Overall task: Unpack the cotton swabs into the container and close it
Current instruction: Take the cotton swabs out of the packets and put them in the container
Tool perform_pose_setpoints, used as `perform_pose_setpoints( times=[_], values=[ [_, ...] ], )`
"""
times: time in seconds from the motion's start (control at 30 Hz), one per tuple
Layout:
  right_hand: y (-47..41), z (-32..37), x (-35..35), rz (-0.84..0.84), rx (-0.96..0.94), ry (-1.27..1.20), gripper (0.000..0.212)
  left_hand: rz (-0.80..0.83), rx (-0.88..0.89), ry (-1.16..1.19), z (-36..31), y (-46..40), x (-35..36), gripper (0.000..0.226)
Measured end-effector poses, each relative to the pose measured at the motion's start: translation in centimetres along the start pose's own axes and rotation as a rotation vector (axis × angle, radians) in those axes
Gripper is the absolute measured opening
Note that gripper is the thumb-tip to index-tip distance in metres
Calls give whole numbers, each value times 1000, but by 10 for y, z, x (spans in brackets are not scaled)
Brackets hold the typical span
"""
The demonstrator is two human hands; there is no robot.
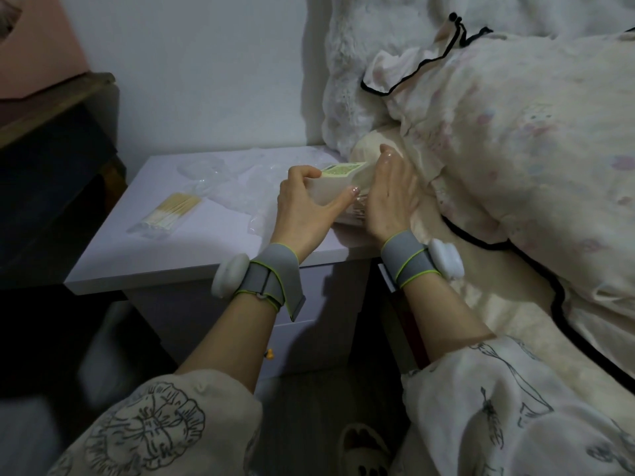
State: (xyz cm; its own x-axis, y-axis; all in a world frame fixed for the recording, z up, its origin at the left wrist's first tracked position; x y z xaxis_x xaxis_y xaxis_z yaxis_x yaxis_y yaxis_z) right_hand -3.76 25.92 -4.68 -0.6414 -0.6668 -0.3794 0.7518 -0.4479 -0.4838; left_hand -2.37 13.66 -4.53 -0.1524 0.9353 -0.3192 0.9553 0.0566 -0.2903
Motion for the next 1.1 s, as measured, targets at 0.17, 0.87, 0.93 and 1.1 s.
perform_pose_setpoints(
  times=[0.17, 0.87, 0.93, 1.1],
  values=[
    [0, 0, 2, 54, 37, -113, 51, 3, 16, 10, 2, 1, -3, 48],
    [2, 15, 1, -105, -361, 29, 28, -62, 179, -156, 9, 0, -21, 29],
    [7, 26, 6, -114, -467, 57, 28, -105, 180, -221, 14, 1, -38, 25],
    [30, 56, 38, 48, -553, 6, 30, -233, 38, -470, 39, 6, -87, 39]
  ],
)
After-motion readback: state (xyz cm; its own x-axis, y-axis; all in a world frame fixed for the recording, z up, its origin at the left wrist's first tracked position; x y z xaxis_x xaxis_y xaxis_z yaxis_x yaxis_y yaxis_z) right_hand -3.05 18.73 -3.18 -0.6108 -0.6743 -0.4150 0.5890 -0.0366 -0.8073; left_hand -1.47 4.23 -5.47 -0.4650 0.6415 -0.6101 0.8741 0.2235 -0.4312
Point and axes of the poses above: each hand's wrist, its own y-axis away from the middle knuckle, its own x-axis out of the palm, z = x × y, the point moved 2 cm from there along -y, towards the middle knuckle, and after that the axes turned 2 degrees about -z, right-handed, at the moved point
